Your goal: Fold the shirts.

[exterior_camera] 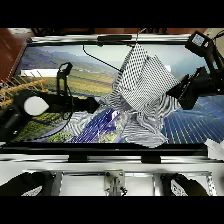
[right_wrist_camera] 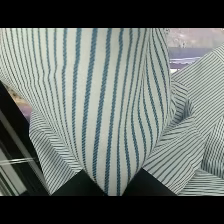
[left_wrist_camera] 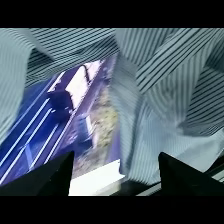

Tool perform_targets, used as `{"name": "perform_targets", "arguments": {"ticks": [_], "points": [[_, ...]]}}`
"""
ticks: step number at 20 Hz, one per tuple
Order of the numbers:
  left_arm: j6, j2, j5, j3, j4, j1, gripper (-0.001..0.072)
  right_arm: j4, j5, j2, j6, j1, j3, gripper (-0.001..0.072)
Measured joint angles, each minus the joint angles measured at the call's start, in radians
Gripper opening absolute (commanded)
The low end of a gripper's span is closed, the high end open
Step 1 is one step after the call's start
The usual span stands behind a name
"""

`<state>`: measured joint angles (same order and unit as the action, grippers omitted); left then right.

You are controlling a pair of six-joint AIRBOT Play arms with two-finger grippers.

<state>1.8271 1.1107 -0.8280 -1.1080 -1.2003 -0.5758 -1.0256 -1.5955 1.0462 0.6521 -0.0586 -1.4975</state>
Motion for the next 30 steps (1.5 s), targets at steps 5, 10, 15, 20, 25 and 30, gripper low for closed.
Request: {"name": "perform_targets", "arguments": {"ticks": [5, 10, 15, 20, 25, 30], "points": [[0.016, 0.121, 0.310, 0.056, 0.165, -0.054, 0.0604, 0.000, -0.012, -0.005, 0.016, 0.000, 0.000, 0.0062], [-0.056, 0.201, 0.448, 0.067, 0.313, -0.091, 0.0108, -0.003, -0.016, -0.005, 0.021, 0.000, 0.000, 0.0062], [-0.081, 0.216, 0.589, 0.053, 0.397, -0.080, 0.0056, -0.004, -0.031, -0.005, 0.030, 0.000, 0.000, 0.0062], [-0.087, 0.178, 0.634, 0.025, 0.417, 0.060, 0.0055, 0.031, -0.064, -0.014, 0.044, 0.001, 0.000, 0.0062], [-0.087, 0.147, 0.589, -0.033, 0.428, 0.194, 0.0055, 0.051, -0.061, -0.018, 0.072, 0.001, 0.000, 0.0062], [-0.089, 0.140, 0.575, -0.121, 0.428, 0.250, 0.0055, 0.054, -0.069, -0.018, 0.090, 0.001, 0.000, 0.0062]]}}
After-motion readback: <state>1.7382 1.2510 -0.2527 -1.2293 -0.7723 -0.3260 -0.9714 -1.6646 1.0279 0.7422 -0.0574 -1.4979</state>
